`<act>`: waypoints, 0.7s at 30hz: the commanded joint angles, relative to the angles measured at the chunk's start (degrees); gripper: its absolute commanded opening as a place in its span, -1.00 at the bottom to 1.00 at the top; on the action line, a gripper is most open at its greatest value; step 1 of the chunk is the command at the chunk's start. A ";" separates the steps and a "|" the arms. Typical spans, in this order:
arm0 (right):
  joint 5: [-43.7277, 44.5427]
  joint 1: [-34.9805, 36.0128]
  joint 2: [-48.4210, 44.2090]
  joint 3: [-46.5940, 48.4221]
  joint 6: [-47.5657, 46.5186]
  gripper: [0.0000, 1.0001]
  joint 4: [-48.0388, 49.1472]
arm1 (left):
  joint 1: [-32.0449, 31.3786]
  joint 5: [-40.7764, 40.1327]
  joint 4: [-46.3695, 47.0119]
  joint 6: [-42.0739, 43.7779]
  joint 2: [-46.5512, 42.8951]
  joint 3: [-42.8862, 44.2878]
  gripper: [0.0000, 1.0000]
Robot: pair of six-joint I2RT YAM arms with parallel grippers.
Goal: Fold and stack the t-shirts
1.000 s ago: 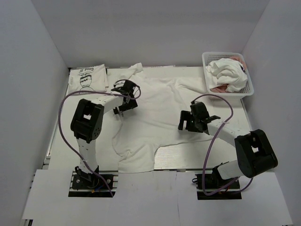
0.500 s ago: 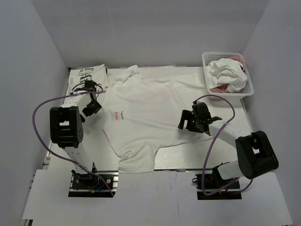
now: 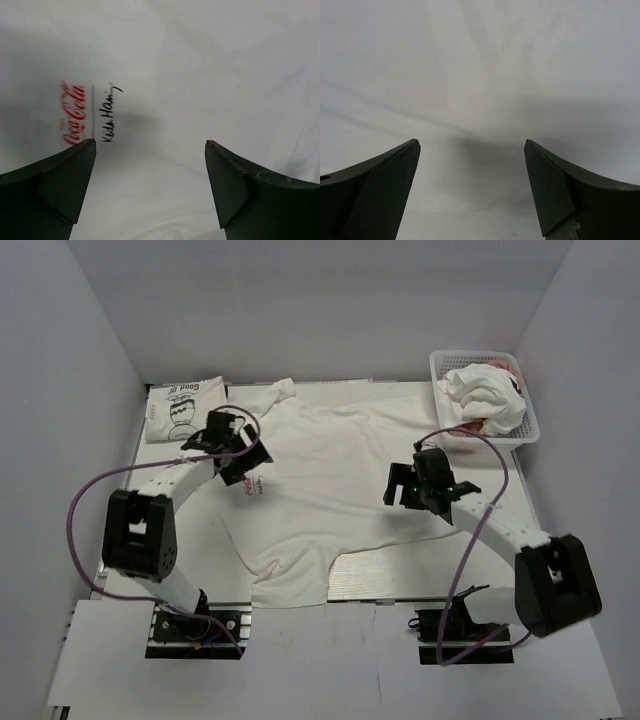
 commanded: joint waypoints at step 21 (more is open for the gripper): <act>-9.41 4.41 -18.16 -17.79 15.52 0.81 -12.53 | -7.58 -6.02 -11.35 -2.77 -5.42 -20.00 0.99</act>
